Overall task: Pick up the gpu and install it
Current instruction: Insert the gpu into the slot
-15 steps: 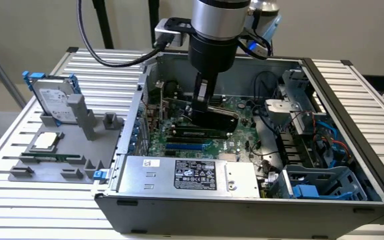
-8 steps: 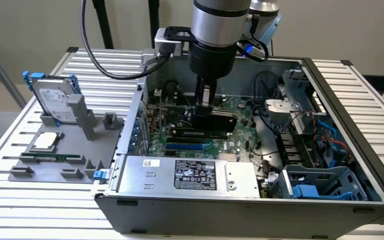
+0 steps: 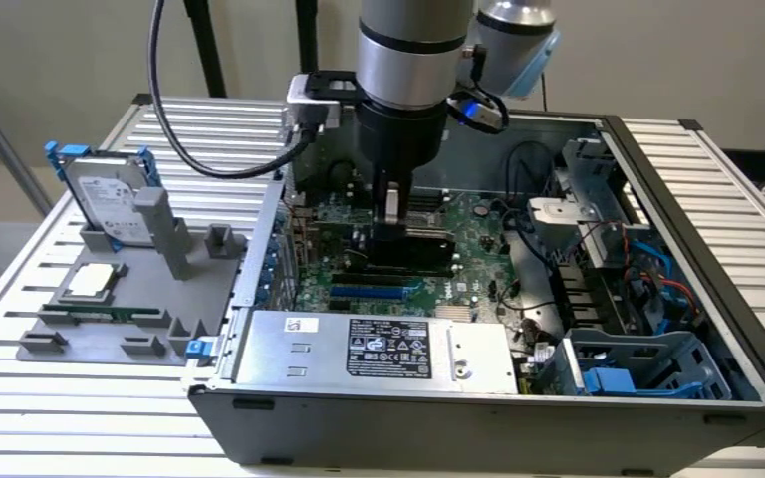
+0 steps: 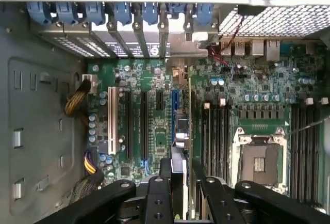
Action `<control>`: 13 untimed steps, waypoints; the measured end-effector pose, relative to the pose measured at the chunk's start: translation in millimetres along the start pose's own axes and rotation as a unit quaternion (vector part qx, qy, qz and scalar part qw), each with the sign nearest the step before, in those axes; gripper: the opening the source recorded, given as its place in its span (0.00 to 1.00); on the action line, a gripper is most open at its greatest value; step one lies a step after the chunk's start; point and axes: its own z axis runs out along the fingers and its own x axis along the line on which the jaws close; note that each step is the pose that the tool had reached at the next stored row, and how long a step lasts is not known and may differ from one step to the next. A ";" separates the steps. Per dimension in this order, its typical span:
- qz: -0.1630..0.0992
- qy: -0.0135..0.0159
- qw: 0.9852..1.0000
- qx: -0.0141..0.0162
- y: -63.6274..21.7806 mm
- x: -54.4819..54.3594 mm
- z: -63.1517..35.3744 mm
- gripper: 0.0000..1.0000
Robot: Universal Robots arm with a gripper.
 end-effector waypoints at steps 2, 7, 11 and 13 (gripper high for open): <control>0.000 0.000 1.000 0.003 7.1 0.3 3.3 0.00; 0.000 0.000 1.000 0.006 11.7 0.7 12.7 0.00; 0.000 0.000 1.000 0.007 12.7 1.0 19.9 0.00; 0.000 0.000 1.000 0.008 12.7 1.1 23.5 0.00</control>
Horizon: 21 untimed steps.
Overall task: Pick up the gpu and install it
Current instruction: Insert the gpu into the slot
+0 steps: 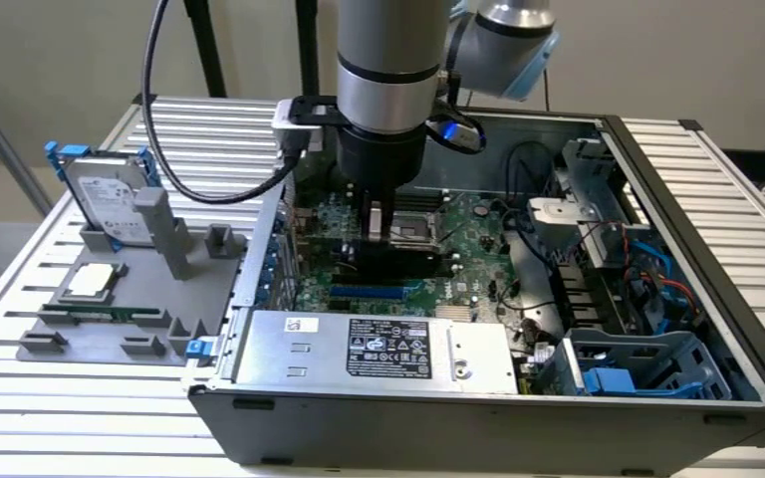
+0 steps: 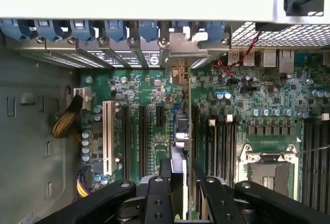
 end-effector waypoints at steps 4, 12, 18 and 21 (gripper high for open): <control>0.000 0.000 1.000 0.000 0.1 1.6 3.0 0.00; 0.007 -0.001 1.000 -0.001 0.3 5.7 5.6 0.00; 0.016 -0.005 1.000 -0.003 1.5 8.0 6.5 0.00; 0.018 -0.005 1.000 -0.004 1.8 8.5 6.9 0.00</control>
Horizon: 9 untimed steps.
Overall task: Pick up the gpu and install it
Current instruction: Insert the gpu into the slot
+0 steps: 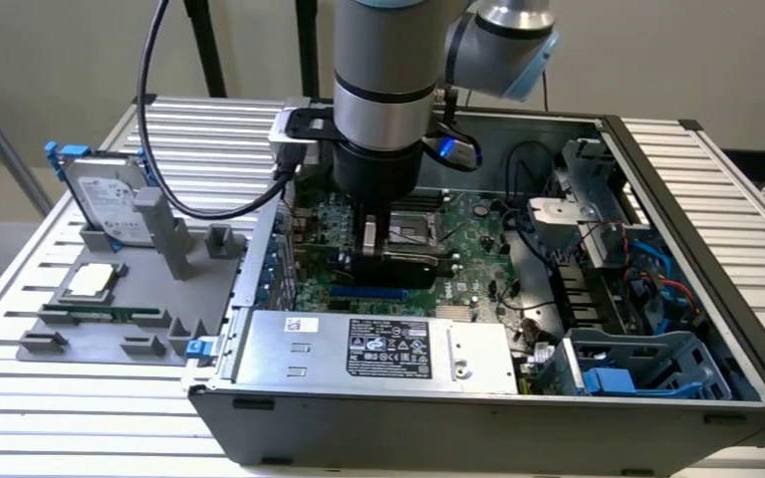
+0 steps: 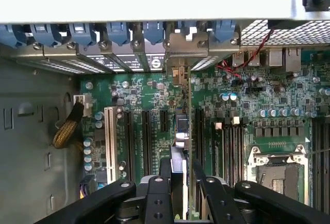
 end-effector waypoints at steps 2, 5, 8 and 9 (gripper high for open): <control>0.000 0.000 1.000 -0.001 0.0 0.1 0.0 0.00; 0.000 0.000 1.000 -0.001 0.0 0.1 0.1 0.00; 0.000 0.000 1.000 -0.001 0.4 0.2 0.7 0.00; -0.001 0.000 1.000 -0.001 0.5 0.2 0.7 0.00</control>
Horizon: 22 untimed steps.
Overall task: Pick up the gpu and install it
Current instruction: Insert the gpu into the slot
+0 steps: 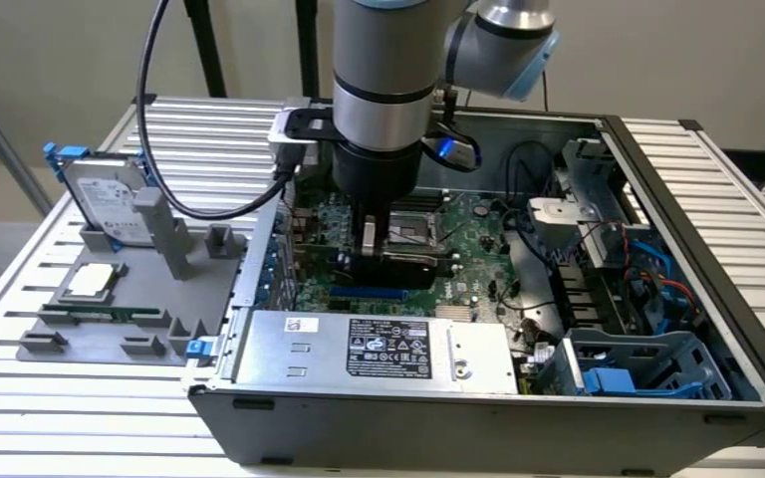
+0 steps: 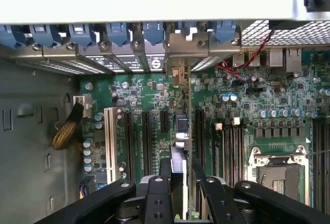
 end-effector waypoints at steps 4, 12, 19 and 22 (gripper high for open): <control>-0.007 0.000 1.000 0.000 0.7 0.0 1.1 0.00; -0.008 0.000 1.000 0.000 1.2 0.0 4.4 0.00; -0.008 0.000 1.000 -0.001 1.3 -0.8 8.0 0.00; -0.008 0.000 1.000 -0.002 1.7 -2.0 9.9 0.00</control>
